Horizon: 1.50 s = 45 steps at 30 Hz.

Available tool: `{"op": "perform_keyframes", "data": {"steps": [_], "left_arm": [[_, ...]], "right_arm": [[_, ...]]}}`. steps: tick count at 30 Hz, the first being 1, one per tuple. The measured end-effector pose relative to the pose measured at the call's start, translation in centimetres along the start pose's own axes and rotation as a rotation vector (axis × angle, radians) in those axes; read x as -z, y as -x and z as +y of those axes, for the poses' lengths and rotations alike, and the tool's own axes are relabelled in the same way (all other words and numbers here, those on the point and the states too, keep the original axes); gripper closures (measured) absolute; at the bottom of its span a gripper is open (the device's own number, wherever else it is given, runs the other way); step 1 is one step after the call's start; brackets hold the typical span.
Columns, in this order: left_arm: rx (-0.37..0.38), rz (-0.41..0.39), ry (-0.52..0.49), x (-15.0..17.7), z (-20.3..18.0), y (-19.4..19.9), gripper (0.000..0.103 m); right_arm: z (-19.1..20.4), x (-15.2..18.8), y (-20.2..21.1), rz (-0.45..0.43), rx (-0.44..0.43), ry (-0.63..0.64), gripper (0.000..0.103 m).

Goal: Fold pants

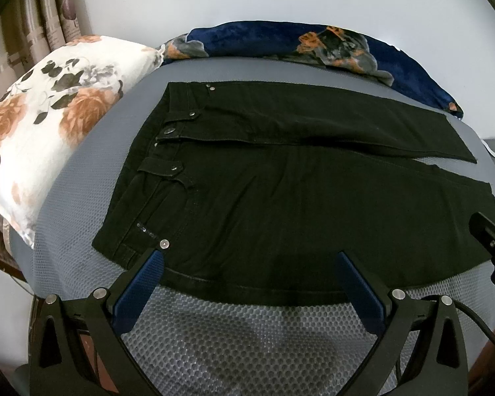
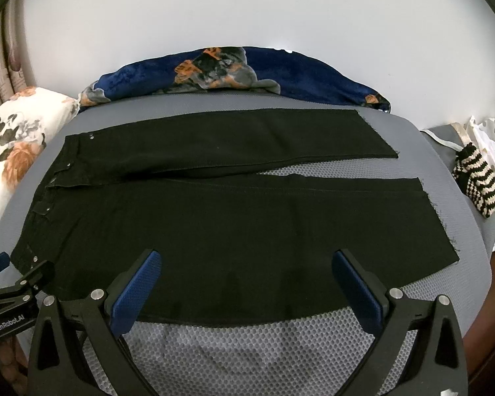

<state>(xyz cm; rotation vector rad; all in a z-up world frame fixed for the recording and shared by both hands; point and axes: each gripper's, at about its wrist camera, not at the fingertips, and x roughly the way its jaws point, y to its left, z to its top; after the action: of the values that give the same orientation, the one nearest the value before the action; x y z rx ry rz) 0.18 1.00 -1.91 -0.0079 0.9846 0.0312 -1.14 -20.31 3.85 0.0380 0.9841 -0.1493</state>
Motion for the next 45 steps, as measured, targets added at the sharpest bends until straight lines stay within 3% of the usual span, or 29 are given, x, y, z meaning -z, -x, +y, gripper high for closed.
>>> {"op": "perform_keyframes", "data": {"steps": [16, 20, 25, 27, 32, 36, 39, 42, 45], "left_arm": [[-0.005, -0.008, 0.034, -1.4, 1.2, -1.1, 0.0], [-0.013, -0.025, 0.048, -3.3, 2.8, -1.7, 0.0], [0.007, -0.043, 0.095, -7.1, 6.6, -2.7, 0.002], [0.023, -0.048, 0.114, -8.8, 8.3, -3.4, 0.007], [0.106, -0.03, 0.181, -13.0, 12.6, -5.9, 0.021], [0.175, -0.013, 0.232, -15.9, 15.6, -8.9, 0.028], [0.27, 0.032, 0.269, -17.7, 17.4, -12.1, 0.04], [0.367, 0.078, 0.35, -19.0, 19.1, -15.4, 0.042], [0.496, 0.126, 0.439, -20.0, 20.7, -18.5, 0.049]], "right_arm": [[-0.2, -1.4, -1.1, -0.006, -0.037, -0.007, 0.0], [-0.9, -3.3, -1.8, -0.023, -0.073, -0.04, 0.0], [-1.4, -6.1, -3.4, -0.057, -0.184, -0.056, 0.0], [-1.9, -7.4, -4.6, -0.042, -0.231, -0.095, 0.0], [-2.4, -10.7, -7.5, -0.017, -0.316, -0.198, 0.0], [-1.7, -12.6, -9.6, -0.012, -0.322, -0.212, 0.0], [-1.0, -13.8, -10.8, -0.009, -0.383, -0.219, 0.0], [0.0, -14.6, -12.2, 0.002, -0.432, -0.222, 0.0], [1.0, -15.3, -13.7, 0.029, -0.417, -0.206, 0.0]]}}
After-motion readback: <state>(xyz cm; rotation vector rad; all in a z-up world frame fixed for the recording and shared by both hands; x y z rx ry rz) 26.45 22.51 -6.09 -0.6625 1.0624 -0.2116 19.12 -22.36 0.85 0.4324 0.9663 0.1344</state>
